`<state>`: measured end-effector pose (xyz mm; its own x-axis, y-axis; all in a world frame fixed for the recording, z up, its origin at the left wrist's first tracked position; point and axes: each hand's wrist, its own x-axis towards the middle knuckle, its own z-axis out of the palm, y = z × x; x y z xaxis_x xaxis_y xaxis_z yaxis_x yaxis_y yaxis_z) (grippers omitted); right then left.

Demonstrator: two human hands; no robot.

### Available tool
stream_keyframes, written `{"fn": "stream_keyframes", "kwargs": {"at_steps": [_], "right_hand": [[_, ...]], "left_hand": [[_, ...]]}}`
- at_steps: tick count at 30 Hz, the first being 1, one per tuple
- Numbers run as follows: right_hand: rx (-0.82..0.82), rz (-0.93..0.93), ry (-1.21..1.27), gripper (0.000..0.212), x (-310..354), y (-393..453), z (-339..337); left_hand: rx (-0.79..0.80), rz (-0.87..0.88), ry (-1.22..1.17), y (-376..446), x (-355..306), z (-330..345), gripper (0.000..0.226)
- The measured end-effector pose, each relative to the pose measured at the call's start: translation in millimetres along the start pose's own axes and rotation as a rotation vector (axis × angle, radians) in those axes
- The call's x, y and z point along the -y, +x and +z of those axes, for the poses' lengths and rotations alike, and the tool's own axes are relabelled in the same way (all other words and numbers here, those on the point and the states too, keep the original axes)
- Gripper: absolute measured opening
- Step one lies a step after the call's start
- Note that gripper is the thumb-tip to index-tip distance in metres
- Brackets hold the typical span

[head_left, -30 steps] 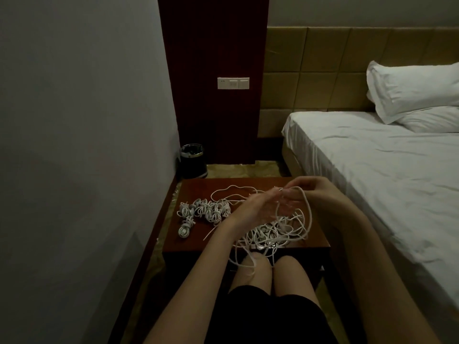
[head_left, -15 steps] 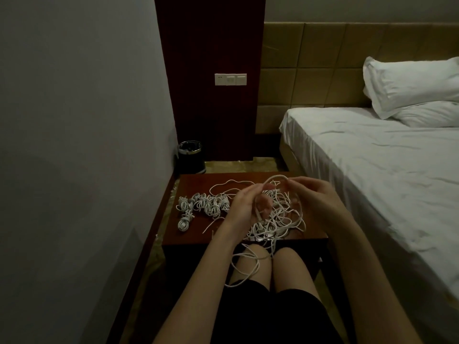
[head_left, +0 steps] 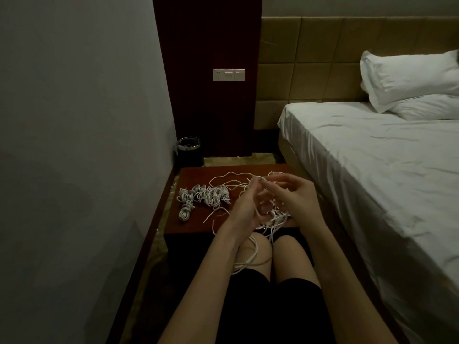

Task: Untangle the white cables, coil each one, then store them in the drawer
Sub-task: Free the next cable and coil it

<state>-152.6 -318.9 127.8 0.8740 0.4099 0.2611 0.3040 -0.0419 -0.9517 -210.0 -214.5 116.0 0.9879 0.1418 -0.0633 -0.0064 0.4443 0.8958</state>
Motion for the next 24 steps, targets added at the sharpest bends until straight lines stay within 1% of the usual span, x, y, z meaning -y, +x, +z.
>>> {"fn": "stream_keyframes", "kwargs": {"at_steps": [1,3,5,8,10,13,15,17,18,21,24], "right_hand": [[-0.011,-0.003,0.010,0.014,-1,-3,1],[-0.032,-0.004,0.068,0.012,-5,-12,1],[-0.050,0.013,0.120,0.007,-13,-23,3],[-0.049,0.021,0.117,0.011,-23,-37,14],[-0.023,0.033,0.127,0.009,-28,-46,21],[0.065,0.153,0.169,0.005,-30,-57,19],[0.189,0.241,0.174,0.010,-33,-64,11],[0.320,0.254,0.131,0.012,-33,-70,3],[0.360,0.249,0.103,0.011,-32,-72,-1],[0.388,0.253,0.068,0.011,-31,-75,-11],[0.393,0.267,0.024,0.008,-36,-78,-17]], "left_hand": [[-0.026,0.027,-0.064,0,-1,-2,0.049],[-0.058,0.072,-0.174,1,-3,-7,0.048],[-0.067,0.069,-0.225,-2,-4,-11,0.049],[-0.039,0.042,-0.285,-9,2,-8,0.049],[-0.066,0.058,-0.333,-11,9,-7,0.048],[-0.154,0.099,-0.482,-14,18,-15,0.048],[-0.164,0.101,-0.503,-18,23,-21,0.049],[-0.157,0.097,-0.486,-22,27,-21,0.051],[-0.147,0.095,-0.483,-24,28,-20,0.052],[-0.106,0.110,-0.525,-28,31,-18,0.054],[-0.094,0.163,-0.594,-31,29,-19,0.054]]}}
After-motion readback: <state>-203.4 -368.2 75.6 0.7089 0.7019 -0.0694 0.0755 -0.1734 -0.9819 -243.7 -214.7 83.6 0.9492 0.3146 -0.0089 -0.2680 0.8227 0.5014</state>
